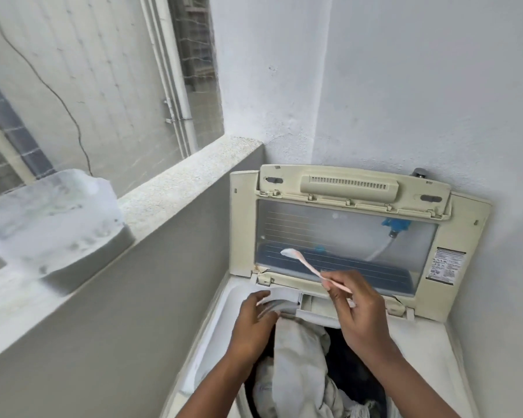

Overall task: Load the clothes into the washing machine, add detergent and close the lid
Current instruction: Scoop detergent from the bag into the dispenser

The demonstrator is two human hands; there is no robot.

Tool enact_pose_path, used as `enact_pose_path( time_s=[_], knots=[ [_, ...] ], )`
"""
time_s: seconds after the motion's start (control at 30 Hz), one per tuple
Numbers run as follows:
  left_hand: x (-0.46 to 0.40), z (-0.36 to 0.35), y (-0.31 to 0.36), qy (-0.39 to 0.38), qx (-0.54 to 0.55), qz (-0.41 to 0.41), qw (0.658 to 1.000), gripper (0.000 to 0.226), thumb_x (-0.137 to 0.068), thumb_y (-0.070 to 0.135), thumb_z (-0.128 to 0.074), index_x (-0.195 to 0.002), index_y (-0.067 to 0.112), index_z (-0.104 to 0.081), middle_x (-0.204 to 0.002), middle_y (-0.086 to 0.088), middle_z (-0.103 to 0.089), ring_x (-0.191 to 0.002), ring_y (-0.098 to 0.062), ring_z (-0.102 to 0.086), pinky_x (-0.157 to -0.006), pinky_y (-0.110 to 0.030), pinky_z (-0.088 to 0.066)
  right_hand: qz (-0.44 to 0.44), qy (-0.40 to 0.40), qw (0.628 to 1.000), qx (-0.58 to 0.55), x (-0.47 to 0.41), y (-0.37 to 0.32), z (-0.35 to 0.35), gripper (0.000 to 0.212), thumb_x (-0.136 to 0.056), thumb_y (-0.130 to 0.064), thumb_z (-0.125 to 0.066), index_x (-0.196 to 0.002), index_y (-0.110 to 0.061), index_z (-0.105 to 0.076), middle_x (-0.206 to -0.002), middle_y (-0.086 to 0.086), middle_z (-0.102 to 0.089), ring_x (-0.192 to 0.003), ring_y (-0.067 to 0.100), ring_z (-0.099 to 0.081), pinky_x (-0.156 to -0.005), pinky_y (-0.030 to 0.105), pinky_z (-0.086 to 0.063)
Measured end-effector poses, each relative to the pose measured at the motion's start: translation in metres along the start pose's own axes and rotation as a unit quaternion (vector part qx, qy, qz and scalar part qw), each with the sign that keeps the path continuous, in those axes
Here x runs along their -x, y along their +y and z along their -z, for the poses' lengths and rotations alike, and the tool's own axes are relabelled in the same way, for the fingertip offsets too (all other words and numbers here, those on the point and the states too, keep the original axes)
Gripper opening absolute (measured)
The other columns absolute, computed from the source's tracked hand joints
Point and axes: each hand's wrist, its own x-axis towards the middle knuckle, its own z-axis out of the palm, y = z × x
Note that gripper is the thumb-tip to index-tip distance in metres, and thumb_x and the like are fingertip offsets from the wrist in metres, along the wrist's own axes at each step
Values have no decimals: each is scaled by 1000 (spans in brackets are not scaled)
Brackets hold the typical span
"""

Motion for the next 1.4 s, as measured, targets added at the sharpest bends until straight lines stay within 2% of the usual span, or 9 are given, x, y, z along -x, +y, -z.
enact_pose_path(
  time_s=[0.2, 0.4, 0.53, 0.67, 0.87, 1.0, 1.13, 1.27, 1.4],
  knots=[
    [37, 75, 35, 134, -115, -222, 959, 33, -85, 25, -60, -117, 34, -59, -123, 28, -48, -124, 2, -47, -101, -24, -43, 29, -11, 985, -171, -36, -85, -44, 20, -98, -26, -55, -115, -23, -66, -95, -4, -66, -86, 22, -67, -71, 51, -56],
    [85, 156, 80, 319, -235, -409, 822, 20, -89, 16, -61, -108, 15, -68, -132, -6, -51, -130, -19, -46, -107, -27, -35, 110, -31, 960, -255, -63, -171, -83, 19, -100, -14, -54, -115, -19, -66, -97, 3, -65, -84, 27, -66, -74, 52, -54],
    [97, 212, 91, 485, -231, -390, 748, 58, -78, 30, -74, -127, 8, -51, -139, -17, -41, -136, -20, -30, -115, -24, -19, 166, -69, 953, -243, -77, -214, -111, 18, -100, -11, -55, -114, -11, -66, -102, -1, -64, -90, 18, -65, -76, 38, -55],
    [76, 264, 80, 463, -183, -251, 830, 122, -65, 44, -89, -153, 8, -13, -156, -13, -14, -147, -15, -9, -123, -33, -12, 183, -104, 960, -182, -89, -237, -144, 19, -99, -15, -58, -115, -14, -68, -103, -4, -63, -92, 10, -62, -71, 22, -47],
    [46, 289, 72, 344, -109, -168, 917, 144, -58, 41, -94, -153, 34, 14, -165, 6, -1, -149, -7, -10, -121, -38, -21, 164, -122, 971, -122, -96, -245, -174, 18, -98, -27, -55, -112, -25, -66, -98, -6, -64, -88, 14, -63, -70, 44, -52],
    [48, 289, 77, 350, -84, -232, 904, 112, -51, 27, -96, -138, 50, -30, -138, 28, -42, -128, 11, -40, -112, -41, -39, 159, -122, 975, -98, -94, -245, -175, 17, -99, -29, -54, -111, -27, -66, -101, -11, -65, -92, 13, -64, -69, 42, -54],
    [60, 279, 82, 352, -137, -326, 867, 114, -52, -5, -92, -115, 74, -38, -119, 44, -50, -113, 19, -49, -92, -10, -45, 165, -104, 979, -64, -92, -243, -169, 15, -100, -29, -55, -110, -26, -65, -99, -11, -66, -84, 13, -65, -65, 38, -52],
    [60, 281, 67, 361, -171, -342, 851, 114, -56, 16, -94, -147, 29, -27, -147, 5, -36, -136, -19, -41, -108, -50, -41, 220, -82, 971, 48, -85, -233, -166, 21, -99, -28, -48, -111, -22, -65, -93, -4, -63, -82, 23, -63, -57, 32, -48],
    [60, 279, 65, 346, -211, -349, 845, 113, -57, 12, -94, -148, 5, -28, -151, -8, -29, -144, -22, -29, -115, -45, -33, 275, -107, 949, 107, -71, -224, -172, 23, -96, -24, -47, -106, -17, -66, -88, -2, -64, -81, 24, -60, -56, 32, -50]
  ],
)
